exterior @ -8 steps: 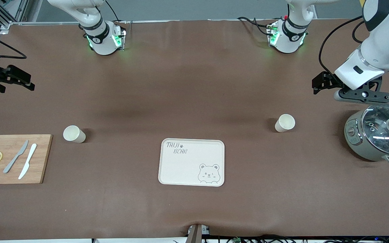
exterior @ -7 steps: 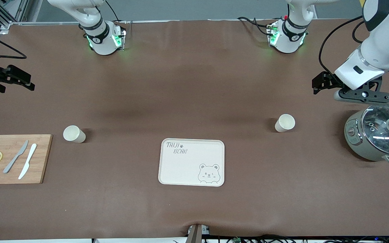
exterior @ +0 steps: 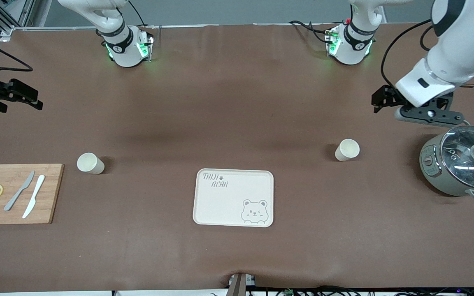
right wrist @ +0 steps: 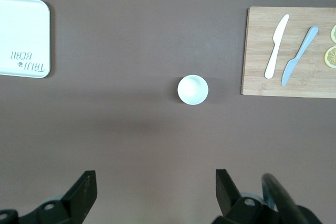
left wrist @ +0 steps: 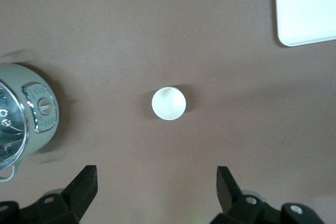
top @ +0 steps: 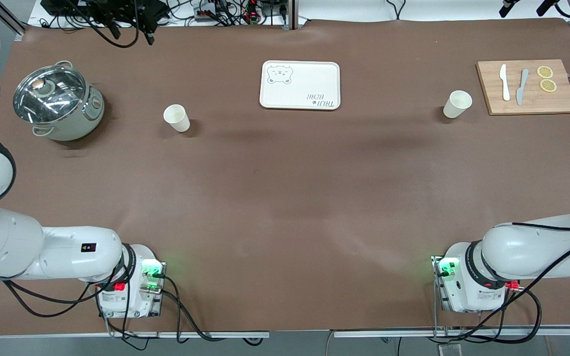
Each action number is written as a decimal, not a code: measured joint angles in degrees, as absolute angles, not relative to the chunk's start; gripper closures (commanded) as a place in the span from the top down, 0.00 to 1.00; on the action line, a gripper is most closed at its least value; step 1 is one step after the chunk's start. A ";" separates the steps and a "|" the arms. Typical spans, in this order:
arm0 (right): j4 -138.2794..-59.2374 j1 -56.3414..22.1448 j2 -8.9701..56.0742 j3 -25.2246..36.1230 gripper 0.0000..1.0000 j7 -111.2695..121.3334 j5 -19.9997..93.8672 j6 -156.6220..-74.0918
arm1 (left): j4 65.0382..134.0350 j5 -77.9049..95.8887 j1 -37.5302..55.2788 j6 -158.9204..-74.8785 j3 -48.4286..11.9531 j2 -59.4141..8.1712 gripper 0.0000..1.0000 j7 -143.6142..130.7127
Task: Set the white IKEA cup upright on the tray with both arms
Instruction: 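Move the left gripper down over the white paper cup beside the pot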
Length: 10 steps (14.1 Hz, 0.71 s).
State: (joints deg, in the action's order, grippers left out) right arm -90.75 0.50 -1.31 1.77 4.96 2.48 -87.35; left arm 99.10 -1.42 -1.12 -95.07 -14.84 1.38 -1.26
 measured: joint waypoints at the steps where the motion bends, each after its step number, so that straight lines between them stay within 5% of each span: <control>1: -90.76 0.50 -1.31 1.77 1.00 4.96 2.48 -87.35 | 99.10 -1.42 -0.80 -95.06 -15.13 1.21 1.00 -1.41; 6: -90.76 0.50 -1.31 1.77 1.00 4.96 2.48 -87.34 | 100.12 -0.31 -1.01 -96.80 -15.19 1.13 1.00 -1.46; 10: -90.80 0.50 -1.31 1.77 1.00 4.96 2.48 -87.33 | 108.50 -0.30 -1.96 -106.22 -15.15 1.17 1.00 -1.32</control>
State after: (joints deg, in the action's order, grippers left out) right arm -90.80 0.50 -1.31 1.77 4.96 2.48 -87.33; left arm 108.50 -0.30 -1.96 -106.22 -15.15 1.17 -1.32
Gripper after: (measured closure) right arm 0.000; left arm 0.000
